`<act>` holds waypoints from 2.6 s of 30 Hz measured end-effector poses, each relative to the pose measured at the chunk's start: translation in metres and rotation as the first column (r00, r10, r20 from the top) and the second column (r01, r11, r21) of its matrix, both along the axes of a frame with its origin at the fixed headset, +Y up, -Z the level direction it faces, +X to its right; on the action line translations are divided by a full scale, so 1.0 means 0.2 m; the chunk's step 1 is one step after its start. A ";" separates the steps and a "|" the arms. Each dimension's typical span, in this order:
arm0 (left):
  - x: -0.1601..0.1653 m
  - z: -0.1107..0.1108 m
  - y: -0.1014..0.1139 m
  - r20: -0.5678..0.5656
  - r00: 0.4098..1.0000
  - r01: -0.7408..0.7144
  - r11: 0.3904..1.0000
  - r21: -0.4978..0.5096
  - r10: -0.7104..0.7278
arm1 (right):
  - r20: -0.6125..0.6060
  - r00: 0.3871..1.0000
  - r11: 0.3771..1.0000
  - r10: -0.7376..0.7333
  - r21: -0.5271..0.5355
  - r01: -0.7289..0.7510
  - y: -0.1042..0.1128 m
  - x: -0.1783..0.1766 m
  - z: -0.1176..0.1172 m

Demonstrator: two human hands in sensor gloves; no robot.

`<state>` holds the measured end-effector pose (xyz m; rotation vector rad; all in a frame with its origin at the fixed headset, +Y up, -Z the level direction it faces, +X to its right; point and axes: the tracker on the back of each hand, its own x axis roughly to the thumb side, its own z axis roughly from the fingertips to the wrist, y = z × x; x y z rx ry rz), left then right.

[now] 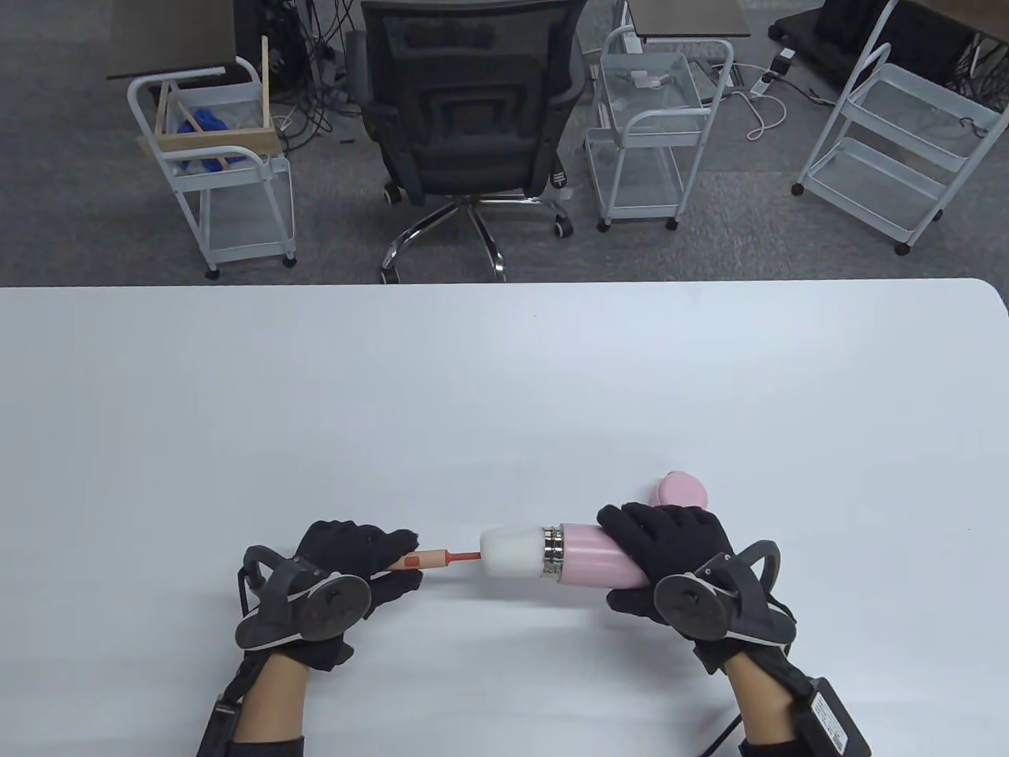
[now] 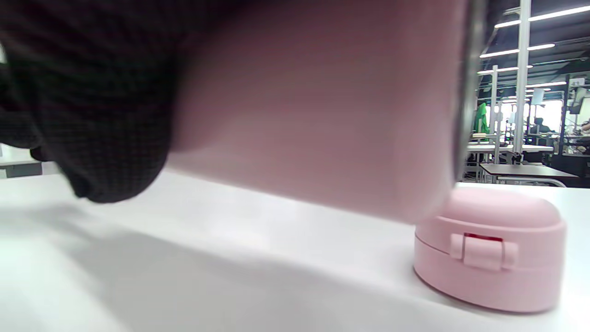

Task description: Insert cup brush into the thermos (Clean the thermos with cup brush)

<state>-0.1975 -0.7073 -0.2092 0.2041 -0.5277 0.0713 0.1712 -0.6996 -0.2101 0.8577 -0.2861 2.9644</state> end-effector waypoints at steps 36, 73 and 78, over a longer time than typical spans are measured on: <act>0.08 0.00 -0.01 0.045 0.999 -0.022 0.999 -0.032 0.024 | -0.028 0.997 0.996 -0.074 0.046 0.076 -0.03 -0.12 0.05; -0.36 -0.14 -0.16 -0.577 0.811 -0.004 0.985 -0.175 -0.099 | 0.197 0.689 0.681 -0.698 -0.117 0.723 -0.07 0.18 -0.09; -0.37 -0.16 -0.20 -0.607 0.777 0.010 0.967 -0.253 -0.167 | 0.245 0.498 0.457 -0.832 -0.206 0.865 -0.10 0.21 -0.11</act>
